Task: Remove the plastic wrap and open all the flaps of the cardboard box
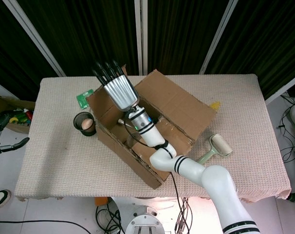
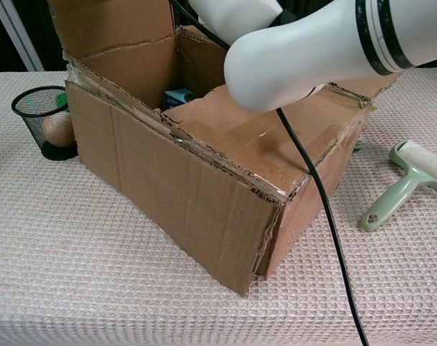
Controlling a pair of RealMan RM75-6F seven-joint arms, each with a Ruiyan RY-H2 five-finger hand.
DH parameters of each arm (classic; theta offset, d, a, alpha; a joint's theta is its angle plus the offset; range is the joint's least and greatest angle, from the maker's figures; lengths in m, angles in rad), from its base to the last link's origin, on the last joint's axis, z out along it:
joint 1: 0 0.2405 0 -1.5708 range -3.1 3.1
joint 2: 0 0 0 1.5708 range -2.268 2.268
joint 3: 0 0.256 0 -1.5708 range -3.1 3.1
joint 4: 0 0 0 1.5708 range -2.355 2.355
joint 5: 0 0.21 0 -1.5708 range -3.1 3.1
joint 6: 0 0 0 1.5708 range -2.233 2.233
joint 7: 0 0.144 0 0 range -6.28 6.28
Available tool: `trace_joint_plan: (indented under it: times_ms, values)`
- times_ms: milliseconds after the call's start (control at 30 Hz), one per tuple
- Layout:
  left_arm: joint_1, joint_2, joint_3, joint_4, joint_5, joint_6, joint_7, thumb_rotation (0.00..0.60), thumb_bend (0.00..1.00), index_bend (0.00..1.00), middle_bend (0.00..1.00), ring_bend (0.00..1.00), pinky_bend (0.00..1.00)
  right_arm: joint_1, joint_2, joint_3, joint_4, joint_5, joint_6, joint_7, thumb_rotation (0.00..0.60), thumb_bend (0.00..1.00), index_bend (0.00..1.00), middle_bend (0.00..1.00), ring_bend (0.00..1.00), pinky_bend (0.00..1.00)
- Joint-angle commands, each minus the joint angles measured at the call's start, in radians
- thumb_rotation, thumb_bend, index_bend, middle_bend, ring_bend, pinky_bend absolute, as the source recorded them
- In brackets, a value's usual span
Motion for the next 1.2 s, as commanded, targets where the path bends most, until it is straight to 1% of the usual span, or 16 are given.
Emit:
trace_joint_plan:
  times_ms: [33,167,333,433,600,733,833,967,1067,1100,1167,1200]
  values:
    - [0.002,-0.002,0.002,0.005,-0.001,-0.002,-0.003,0.211,0.16,0.16,0.2,0.12,0.23,0.01,-0.017,0.0,0.025,0.004,0.008,0.028,0.6,0.34,0.0,0.0,0.0,0.0]
    - [0.0,-0.005,0.003,0.004,0.0,-0.008,-0.003,0.217,0.16,0.16,0.2,0.12,0.23,0.002,-0.01,-0.008,0.026,0.007,0.011,0.033,0.6,0.34,0.0,0.0,0.0,0.0]
    - [-0.001,0.006,0.001,-0.022,0.009,-0.001,0.025,0.221,0.16,0.16,0.2,0.12,0.23,0.003,-0.016,-0.005,0.033,0.03,-0.011,0.037,0.6,0.32,0.0,0.0,0.0,0.0]
    - [0.001,0.017,-0.001,-0.04,0.006,0.0,0.035,0.229,0.16,0.16,0.2,0.12,0.23,0.02,-0.036,0.004,0.068,0.047,-0.028,0.042,0.6,0.31,0.0,0.0,0.0,0.0]
    - [0.004,0.028,-0.001,-0.054,0.001,-0.003,0.043,0.235,0.16,0.16,0.2,0.12,0.23,0.066,-0.084,0.038,0.153,0.091,-0.071,0.072,0.6,0.28,0.0,0.0,0.0,0.0]
    - [0.005,0.027,0.0,-0.051,-0.001,-0.007,0.038,0.238,0.16,0.16,0.2,0.12,0.23,0.082,-0.105,0.033,0.208,0.096,-0.084,0.088,0.6,0.21,0.0,0.0,0.0,0.0]
    - [0.005,0.022,0.001,-0.042,-0.001,-0.011,0.029,0.235,0.16,0.16,0.2,0.12,0.23,0.079,-0.107,0.024,0.222,0.091,-0.076,0.113,0.6,0.18,0.0,0.0,0.0,0.0]
    - [0.002,0.015,0.004,-0.031,0.003,-0.018,0.021,0.235,0.16,0.16,0.2,0.12,0.23,0.062,-0.086,-0.002,0.206,0.062,-0.037,0.144,0.6,0.18,0.0,0.0,0.0,0.0]
    - [-0.001,0.01,0.004,-0.028,0.007,-0.022,0.019,0.238,0.16,0.16,0.2,0.12,0.23,0.037,-0.051,-0.02,0.161,0.039,0.001,0.162,0.6,0.18,0.0,0.0,0.0,0.0]
    - [-0.002,0.009,0.004,-0.03,0.008,-0.022,0.02,0.239,0.16,0.16,0.2,0.12,0.23,0.022,-0.032,-0.026,0.129,0.032,0.017,0.17,0.6,0.18,0.0,0.0,0.0,0.0]
    - [-0.003,0.007,0.004,-0.032,0.011,-0.02,0.022,0.238,0.16,0.16,0.2,0.12,0.23,-0.007,0.005,-0.042,0.066,0.016,0.037,0.18,0.6,0.22,0.0,0.0,0.0,0.0]
    - [-0.004,0.007,0.004,-0.034,0.012,-0.021,0.023,0.238,0.16,0.16,0.2,0.12,0.23,-0.024,0.03,-0.052,0.027,0.007,0.043,0.184,0.6,0.26,0.0,0.0,0.0,0.0]
